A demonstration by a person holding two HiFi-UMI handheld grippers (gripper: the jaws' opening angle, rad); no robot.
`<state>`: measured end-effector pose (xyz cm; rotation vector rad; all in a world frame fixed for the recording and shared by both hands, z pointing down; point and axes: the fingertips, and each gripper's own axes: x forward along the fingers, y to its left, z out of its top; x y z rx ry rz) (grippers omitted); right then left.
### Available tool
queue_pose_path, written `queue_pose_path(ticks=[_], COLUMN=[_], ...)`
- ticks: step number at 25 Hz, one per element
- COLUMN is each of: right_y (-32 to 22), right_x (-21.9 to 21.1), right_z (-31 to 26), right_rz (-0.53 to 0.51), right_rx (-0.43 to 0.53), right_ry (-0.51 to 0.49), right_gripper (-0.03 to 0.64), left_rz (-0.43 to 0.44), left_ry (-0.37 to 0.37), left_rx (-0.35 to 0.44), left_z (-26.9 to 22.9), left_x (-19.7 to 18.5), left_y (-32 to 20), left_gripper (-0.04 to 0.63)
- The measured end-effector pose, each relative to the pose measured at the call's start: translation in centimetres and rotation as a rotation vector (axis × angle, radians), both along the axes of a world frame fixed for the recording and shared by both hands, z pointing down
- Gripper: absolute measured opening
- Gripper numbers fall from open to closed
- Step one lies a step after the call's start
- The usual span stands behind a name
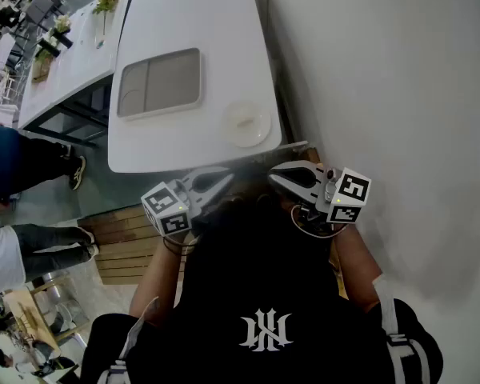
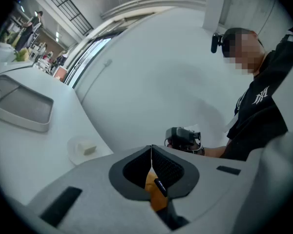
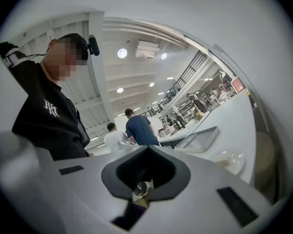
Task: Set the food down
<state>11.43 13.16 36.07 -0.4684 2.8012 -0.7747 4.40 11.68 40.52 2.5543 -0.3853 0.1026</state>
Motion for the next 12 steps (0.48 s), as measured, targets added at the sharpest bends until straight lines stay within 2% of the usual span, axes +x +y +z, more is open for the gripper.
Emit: queue_pose_path(ticks=[7, 12], right_y=[-0.1, -1.0], right_x=[0.5, 1.4], right_z=[0.3, 1.1], right_rz=[0.003, 0.056], right_rx=[0.005, -0.026], right_ry=[0.013, 0.034], right_gripper=[0.003, 0.004], left_rz=[0.027, 0.000], left_ry=[-0.009, -0.003], left_rx=[0.003, -0.011], left_z=[0.6, 0.8], left_x=[1.2, 0.7], left_y=[0.2, -0.5], left_gripper=[0.006, 0.006])
